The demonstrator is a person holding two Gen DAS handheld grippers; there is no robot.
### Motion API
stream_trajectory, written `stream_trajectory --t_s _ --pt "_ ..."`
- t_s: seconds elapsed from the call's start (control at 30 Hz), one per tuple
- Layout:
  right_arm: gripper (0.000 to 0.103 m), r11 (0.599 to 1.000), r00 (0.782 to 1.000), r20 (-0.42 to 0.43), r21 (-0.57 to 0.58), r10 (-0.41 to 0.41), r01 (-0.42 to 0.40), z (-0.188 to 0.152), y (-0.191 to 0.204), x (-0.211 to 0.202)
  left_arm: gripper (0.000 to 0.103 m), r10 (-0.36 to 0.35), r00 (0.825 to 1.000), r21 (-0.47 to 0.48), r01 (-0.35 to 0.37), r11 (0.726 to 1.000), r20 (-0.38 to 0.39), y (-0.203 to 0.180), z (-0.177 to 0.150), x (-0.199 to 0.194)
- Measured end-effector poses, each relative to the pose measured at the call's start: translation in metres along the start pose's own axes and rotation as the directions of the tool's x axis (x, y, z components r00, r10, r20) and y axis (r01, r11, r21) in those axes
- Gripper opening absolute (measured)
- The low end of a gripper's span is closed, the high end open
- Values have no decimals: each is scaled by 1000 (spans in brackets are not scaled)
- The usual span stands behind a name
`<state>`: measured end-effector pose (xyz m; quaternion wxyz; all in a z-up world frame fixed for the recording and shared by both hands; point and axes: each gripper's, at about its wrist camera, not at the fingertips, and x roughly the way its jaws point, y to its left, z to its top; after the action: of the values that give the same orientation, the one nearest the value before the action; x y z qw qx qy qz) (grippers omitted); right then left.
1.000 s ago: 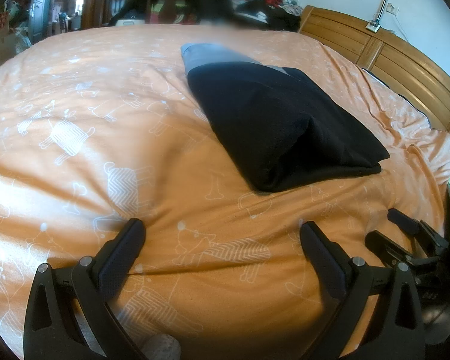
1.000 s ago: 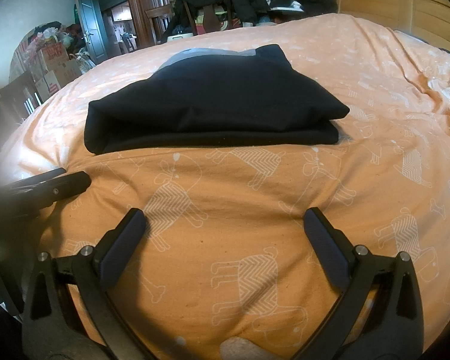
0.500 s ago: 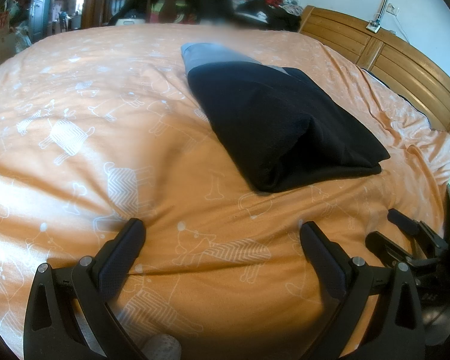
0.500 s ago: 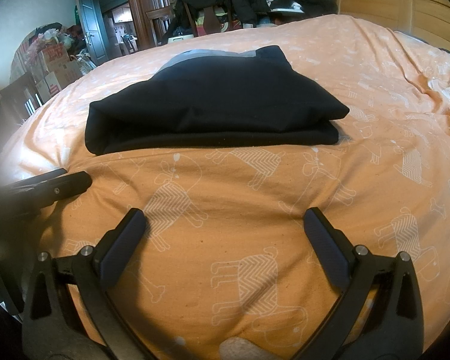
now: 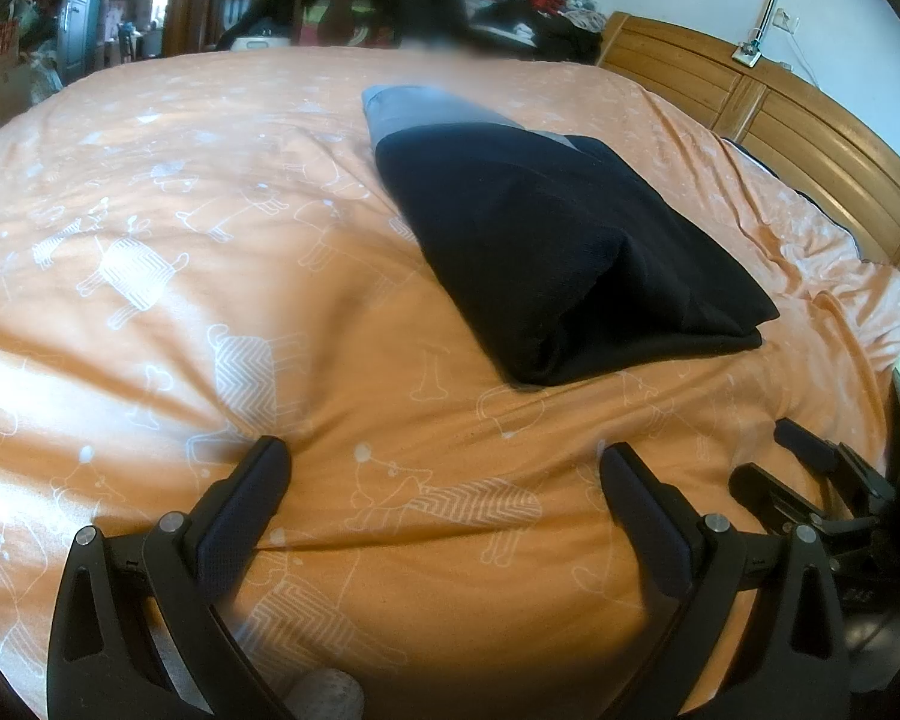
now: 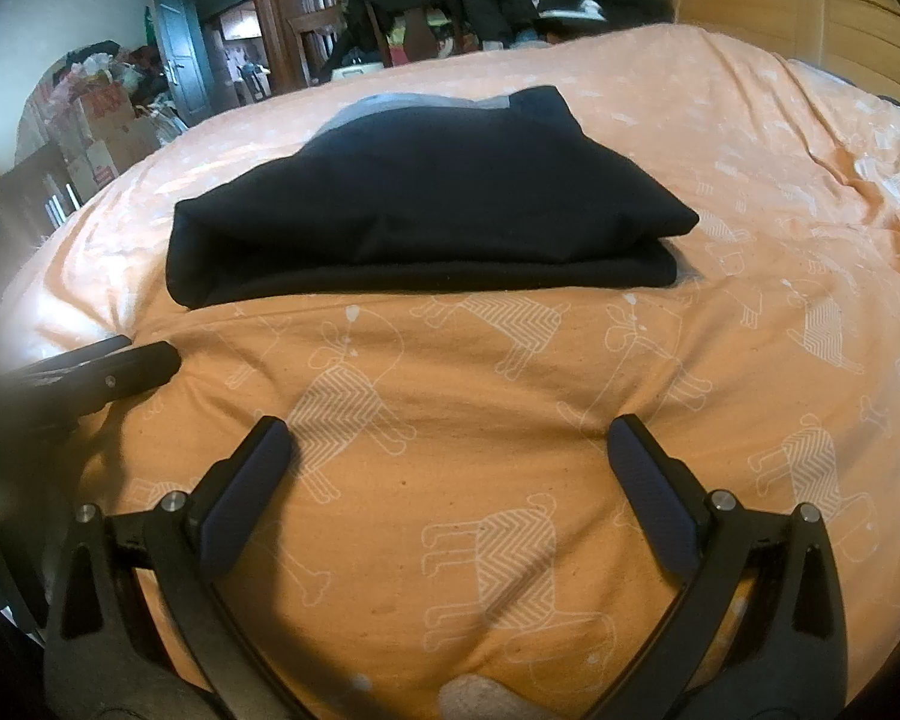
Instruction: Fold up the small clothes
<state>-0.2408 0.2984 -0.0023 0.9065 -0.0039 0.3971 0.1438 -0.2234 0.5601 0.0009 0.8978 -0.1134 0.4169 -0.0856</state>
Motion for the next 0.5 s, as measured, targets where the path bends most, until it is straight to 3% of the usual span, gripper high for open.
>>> stream_trajectory --t_s 0.17,0.5 --pt "103 997 992 -100 9 -75 76 11 8 6 103 0 1000 -2 0 1000 0 0 0 0" --pt "103 992 976 -187 20 -116 121 15 10 10 103 -1 1000 -2 1 1000 1 0 0 0"
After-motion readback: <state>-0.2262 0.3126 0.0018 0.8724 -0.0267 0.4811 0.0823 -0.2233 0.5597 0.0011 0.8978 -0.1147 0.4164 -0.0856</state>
